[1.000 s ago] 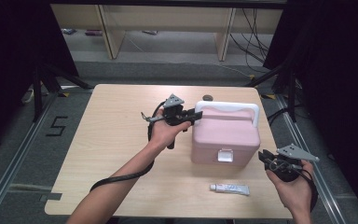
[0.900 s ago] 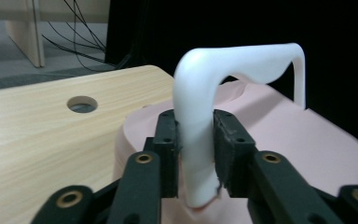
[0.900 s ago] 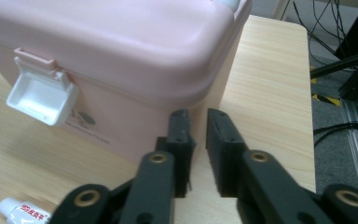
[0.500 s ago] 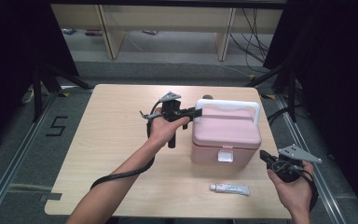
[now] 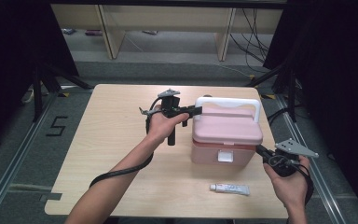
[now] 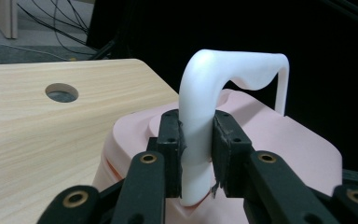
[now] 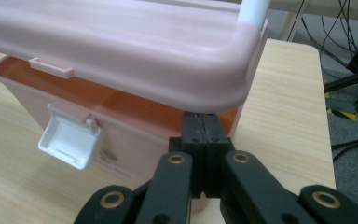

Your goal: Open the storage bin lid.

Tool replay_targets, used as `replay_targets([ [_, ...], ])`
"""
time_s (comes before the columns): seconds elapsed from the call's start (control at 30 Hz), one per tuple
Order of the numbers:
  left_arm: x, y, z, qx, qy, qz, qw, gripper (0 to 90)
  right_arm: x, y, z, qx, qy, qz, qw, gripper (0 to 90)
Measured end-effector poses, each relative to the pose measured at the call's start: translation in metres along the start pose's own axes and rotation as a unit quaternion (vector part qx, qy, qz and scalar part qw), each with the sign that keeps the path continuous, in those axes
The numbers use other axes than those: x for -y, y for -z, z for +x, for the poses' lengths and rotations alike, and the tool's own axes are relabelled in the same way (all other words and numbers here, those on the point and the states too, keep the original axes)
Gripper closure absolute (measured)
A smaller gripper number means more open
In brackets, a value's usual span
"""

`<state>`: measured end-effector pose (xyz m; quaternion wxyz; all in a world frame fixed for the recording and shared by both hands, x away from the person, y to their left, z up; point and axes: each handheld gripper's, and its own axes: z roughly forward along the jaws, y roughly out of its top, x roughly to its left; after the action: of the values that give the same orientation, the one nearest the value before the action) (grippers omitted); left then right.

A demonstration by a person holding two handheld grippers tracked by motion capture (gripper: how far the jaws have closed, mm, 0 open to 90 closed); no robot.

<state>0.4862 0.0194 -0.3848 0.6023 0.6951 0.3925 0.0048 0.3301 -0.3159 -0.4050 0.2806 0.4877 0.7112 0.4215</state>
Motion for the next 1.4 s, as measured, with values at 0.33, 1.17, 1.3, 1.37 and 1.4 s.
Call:
replay_targets([
  [0.33,0.004,0.040,-0.015,-0.015,-0.094,-0.045,0.9945,61.7,-0.010,0.003,0.002,0.005,-0.008,-0.018,0.9998,90.0],
  [1.17,0.056,0.076,-0.038,0.017,-0.202,-0.025,0.9789,89.5,-0.031,0.001,0.004,0.027,0.016,-0.047,0.9984,90.0],
  [1.3,0.059,0.063,-0.043,0.019,-0.210,-0.015,0.9775,89.5,-0.035,0.000,0.003,0.036,0.027,-0.055,0.9975,90.0],
  [1.37,0.059,0.061,-0.044,0.019,-0.212,-0.014,0.9771,89.5,-0.035,0.000,0.003,0.037,0.029,-0.059,0.9971,90.0],
  [1.4,0.060,0.058,-0.045,0.018,-0.209,-0.013,0.9776,89.5,-0.035,0.000,0.002,0.037,0.032,-0.058,0.9971,90.0],
])
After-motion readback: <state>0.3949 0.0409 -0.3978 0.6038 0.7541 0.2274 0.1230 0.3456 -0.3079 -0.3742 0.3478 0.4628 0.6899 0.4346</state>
